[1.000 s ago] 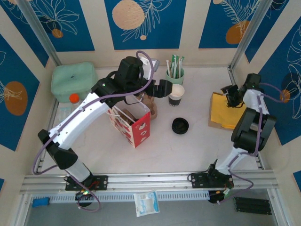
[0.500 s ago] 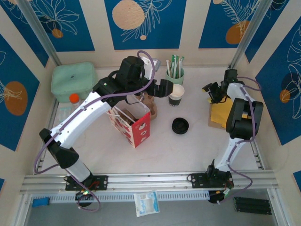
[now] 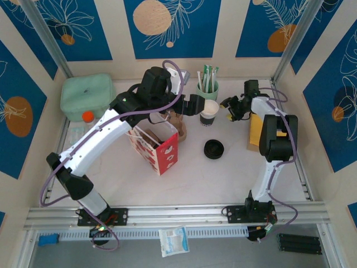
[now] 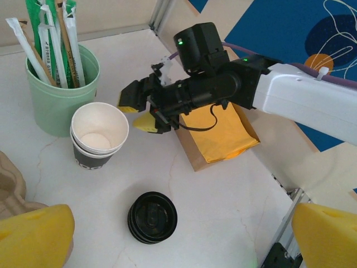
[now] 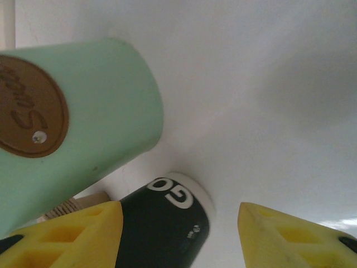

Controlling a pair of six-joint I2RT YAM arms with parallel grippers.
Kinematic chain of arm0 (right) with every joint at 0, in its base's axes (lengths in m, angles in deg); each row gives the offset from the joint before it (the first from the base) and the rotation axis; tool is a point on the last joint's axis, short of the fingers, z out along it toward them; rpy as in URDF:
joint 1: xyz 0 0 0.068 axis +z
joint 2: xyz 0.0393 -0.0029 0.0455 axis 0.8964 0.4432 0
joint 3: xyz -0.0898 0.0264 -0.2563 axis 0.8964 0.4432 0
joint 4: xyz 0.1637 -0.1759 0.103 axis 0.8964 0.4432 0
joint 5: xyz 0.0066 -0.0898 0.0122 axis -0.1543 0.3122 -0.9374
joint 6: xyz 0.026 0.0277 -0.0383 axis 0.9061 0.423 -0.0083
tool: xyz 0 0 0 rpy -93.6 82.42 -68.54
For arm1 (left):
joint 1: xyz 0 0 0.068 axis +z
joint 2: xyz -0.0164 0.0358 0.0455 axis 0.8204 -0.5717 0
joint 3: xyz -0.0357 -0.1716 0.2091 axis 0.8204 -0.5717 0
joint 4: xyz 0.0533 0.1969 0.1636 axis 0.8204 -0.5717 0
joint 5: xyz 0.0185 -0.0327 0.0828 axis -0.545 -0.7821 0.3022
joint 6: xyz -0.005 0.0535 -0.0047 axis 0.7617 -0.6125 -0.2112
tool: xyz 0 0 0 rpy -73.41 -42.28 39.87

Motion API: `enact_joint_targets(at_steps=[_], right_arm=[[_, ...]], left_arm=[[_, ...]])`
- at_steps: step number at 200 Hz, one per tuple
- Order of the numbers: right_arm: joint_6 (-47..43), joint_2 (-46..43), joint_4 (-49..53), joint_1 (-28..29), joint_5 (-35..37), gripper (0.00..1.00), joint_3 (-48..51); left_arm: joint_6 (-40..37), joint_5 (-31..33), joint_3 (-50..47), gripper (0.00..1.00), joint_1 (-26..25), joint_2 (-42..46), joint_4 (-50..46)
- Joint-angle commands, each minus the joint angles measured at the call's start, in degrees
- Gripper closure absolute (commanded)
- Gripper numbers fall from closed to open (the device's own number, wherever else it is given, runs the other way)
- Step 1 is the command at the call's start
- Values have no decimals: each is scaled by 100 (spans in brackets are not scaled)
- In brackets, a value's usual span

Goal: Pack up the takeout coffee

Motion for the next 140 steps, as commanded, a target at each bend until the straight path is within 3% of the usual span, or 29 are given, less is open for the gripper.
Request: enact_joint_targets(at_steps=[1,31,96,140], right_arm=[[107,24,-36,91,-146,44,-306],[-264,-538,290,-217,167,43,-328],[-858,-1260,763,-1720,213,39,404],[-951,-1035,585,-1863,34,38,813]], left_arm=[[-75,105,58,1,-50,209,-98],[-93,91,58,1,-52,201,-79],[-34,-105,58,1,-50,61,141],[5,-149,102,0,-51,20,180]])
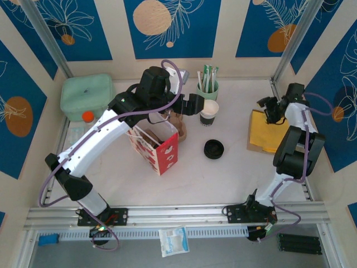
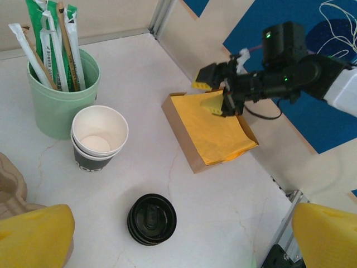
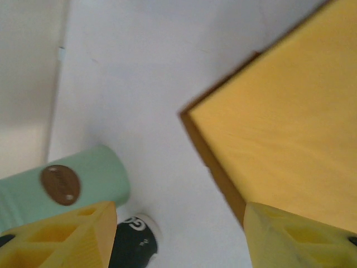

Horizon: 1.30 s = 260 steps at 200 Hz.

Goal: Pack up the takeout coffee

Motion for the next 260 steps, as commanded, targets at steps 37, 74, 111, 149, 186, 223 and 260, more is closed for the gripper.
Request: enact_joint_targets(at_steps=[37,74,111,149,186,223,260], right_arm=[[0,394,-131,436,-267,38,315],[250,624,-293,900,-363,38,198],[640,831,-503,1408,-475,38,7],[906,1151,-575,1881,-546,39,-450],[794,764,-379,1859,-566,39,-576],[629,-468,-193,1437,-470,39,108],[484,-1649,-51,929,-584,39,1107]], left_arm=[[-8,-112,137,1,-50,-31,93],[-8,-81,135,1,-49,-8,67],[-18,-63,133,1,-48,13,54],[-41,-28,127,1,-49,32,8],[-39,-45,126,1,-48,58,-1],[-43,-183,197,0,-56,0,48],[-73,-252,441,1,-191,-202,-47]])
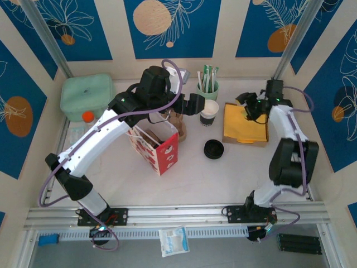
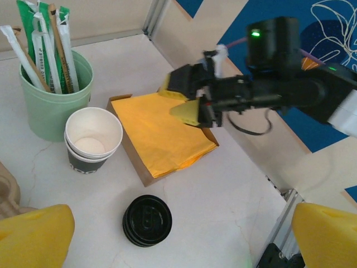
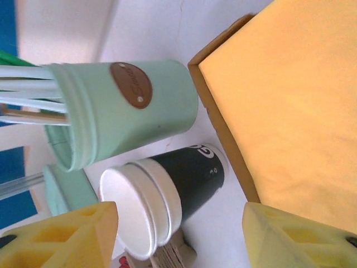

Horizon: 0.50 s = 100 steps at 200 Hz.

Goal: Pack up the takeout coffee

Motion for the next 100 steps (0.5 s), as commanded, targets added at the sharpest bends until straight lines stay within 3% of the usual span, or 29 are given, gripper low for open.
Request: enact_joint_targets(at_steps=[1,51,100], right_arm=[[-189,-578,364,-239,-169,39,556],[-398,-1758,587,-1028,-354,39,1722],[-454,-1921,412,-1568,-516,42,2506]], left_arm=[[-71,-160,371,1,-174,-169,-69],[-236,-13,993,0,-552,-682,-523],[-271,140,1194,1,-844,-1116,-724]])
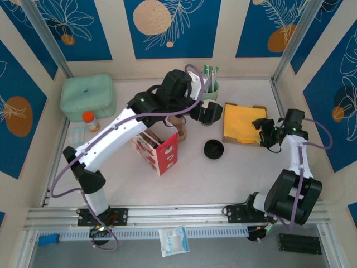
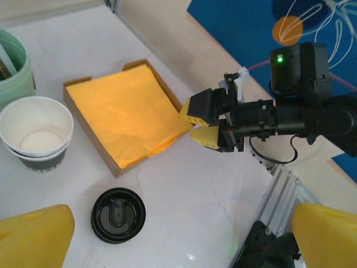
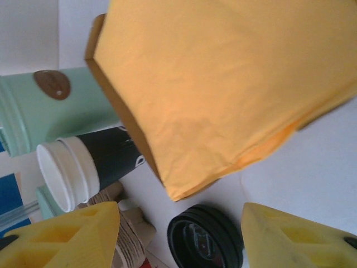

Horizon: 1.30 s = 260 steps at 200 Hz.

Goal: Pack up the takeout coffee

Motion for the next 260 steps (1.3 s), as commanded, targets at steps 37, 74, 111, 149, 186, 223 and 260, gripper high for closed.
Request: enact_joint_targets(at_steps=[37,74,111,149,186,223,260], right_arm=[[-85,334,-312,-234,-485,47,466],[-23,633,-532,-112,-641,52,501],[53,807,-695,90,-597,55,532],[129,1038,-828,257,-498,55,532],[184,1224,-954,322,-433,56,535],[177,1331,-1003,336,-352,56,530],[189,1452,-1081,323,-321,59,529]], left_arm=[[-108,111,332,1,-277,-418,-306],[-90,69,452,1,-348,-623,-354],[-88,13,600,0,-382,-785,-412],[-80,5,632,0,-392,-828,-412],[-91,-13,633,1,-392,-844,-409],[-105,-22,630,0,-392,-855,-420],[-125,-21,631,1,-392,-863,-412]])
